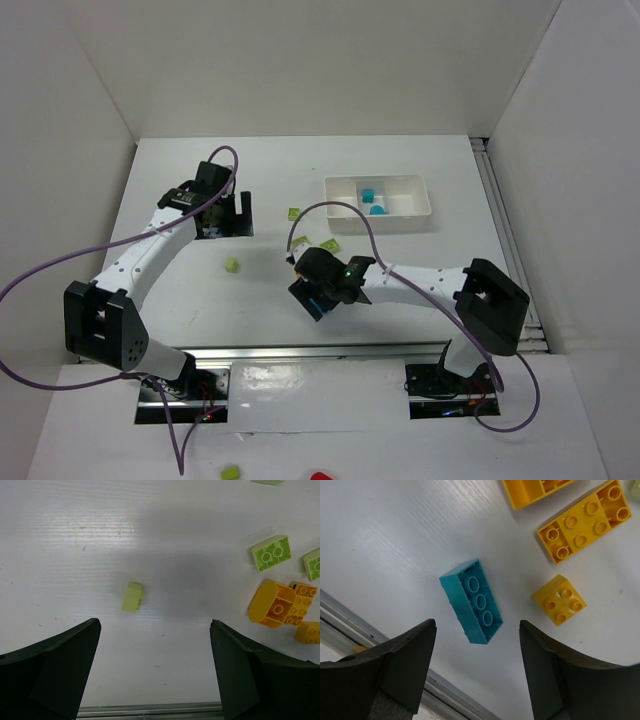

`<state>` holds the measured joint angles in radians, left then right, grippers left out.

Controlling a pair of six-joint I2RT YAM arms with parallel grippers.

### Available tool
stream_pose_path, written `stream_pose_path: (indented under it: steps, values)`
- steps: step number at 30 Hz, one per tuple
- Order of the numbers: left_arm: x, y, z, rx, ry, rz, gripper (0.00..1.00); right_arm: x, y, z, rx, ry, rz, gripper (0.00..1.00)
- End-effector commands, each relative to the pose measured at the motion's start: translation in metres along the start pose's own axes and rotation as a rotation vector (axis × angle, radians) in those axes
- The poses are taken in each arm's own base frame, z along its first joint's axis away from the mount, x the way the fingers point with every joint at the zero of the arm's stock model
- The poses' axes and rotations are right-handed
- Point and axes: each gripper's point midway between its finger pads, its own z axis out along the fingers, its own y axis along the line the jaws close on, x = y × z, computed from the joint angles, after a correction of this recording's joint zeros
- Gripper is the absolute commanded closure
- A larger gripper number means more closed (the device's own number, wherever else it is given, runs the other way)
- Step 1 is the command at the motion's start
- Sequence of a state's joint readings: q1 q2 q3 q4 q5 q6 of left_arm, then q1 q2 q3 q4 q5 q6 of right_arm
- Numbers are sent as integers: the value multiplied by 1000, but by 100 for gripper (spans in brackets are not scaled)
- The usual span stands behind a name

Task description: Sort the legos into containers by color

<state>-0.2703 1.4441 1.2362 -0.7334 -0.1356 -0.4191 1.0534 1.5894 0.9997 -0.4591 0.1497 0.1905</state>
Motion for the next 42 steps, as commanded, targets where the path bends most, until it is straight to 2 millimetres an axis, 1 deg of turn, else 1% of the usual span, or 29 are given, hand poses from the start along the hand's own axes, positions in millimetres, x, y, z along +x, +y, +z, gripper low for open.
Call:
stream_pose_path:
  steps: [1,5,9,12,13,14,17,18,19,20,21,22,23,24,26,27,28,29,30,31,33,34,35,37,38,39,40,41,42]
  values:
    - [-12,-1,-9,-2,-39,12,0,-11,-2,6,18,-33,-24,27]
    - [-12,-1,-9,-2,-39,12,0,-8,-1,20,19,-18,-26,35]
    - [-12,-1,-9,-2,-39,12,0,-4,4,31,1,-9,-27,39]
    - [-12,1,-9,-11,-42,12,0,-5,2,34,13,-12,-27,50]
    - [-12,1,-9,-11,-42,12,0,-11,0,29,27,-24,-26,58]
    - [-12,1,-9,-11,-42,12,0,-16,-2,25,37,-37,-24,63]
    - [-12,1,-9,-11,-42,12,0,-49,-18,-3,106,-139,15,69]
    - [-11,1,-6,-14,-34,13,0,-56,-28,-10,126,-155,36,69]
    - [-11,1,-6,-14,-34,13,0,-72,-38,-24,142,-201,79,69]
    - [-10,1,-3,-17,-25,14,0,-80,-62,-30,174,-224,144,69]
    - [-14,0,-5,-13,-35,13,0,-86,-77,-36,201,-243,200,69]
    - [-11,1,-6,-16,-26,14,0,-100,-91,-49,214,-289,251,69]
    - [-11,1,-6,-16,-26,14,0,-105,-105,-55,232,-310,298,69]
    - [-11,1,-6,-16,-26,14,0,-107,-132,-60,264,-333,369,69]
    - [-11,1,-6,-16,-26,14,0,-124,-162,-73,296,-397,489,69]
    - [-12,2,-5,-25,-29,5,0,-123,-190,-74,330,-401,554,69]
    - [-12,2,-5,-25,-29,5,0,-120,-204,-65,351,-375,607,69]
    - [-15,1,-7,-22,-38,4,0,-120,-216,-62,369,-363,636,69]
    - [-15,1,-7,-22,-38,4,0,-127,-238,-67,398,-377,671,69]
    - [-15,1,-7,-22,-38,4,0,-125,-249,-64,430,-368,698,69]
    - [-15,1,-7,-21,-38,-6,0,-133,-268,-53,451,-373,721,69]
    - [-15,1,-7,-21,-38,-6,0,-130,-283,-53,484,-371,743,69]
    - [-15,1,-7,-21,-38,-6,0,-129,-291,-41,493,-355,752,69]
    - [-16,1,-10,-18,-47,-7,0,-138,-306,-39,506,-375,769,64]
    - [-16,1,-10,-18,-47,-7,0,-134,-314,-29,517,-355,779,57]
    - [-16,1,-10,-18,-47,-7,0,-140,-316,-30,517,-361,779,33]
    - [-16,1,-10,-18,-47,-7,0,-144,-319,-30,526,-366,780,21]
    - [-14,2,-11,-19,-45,-6,0,-141,-323,-30,548,-353,781,14]
    - [-14,2,-11,-19,-45,-6,0,-144,-320,-32,555,-355,775,11]
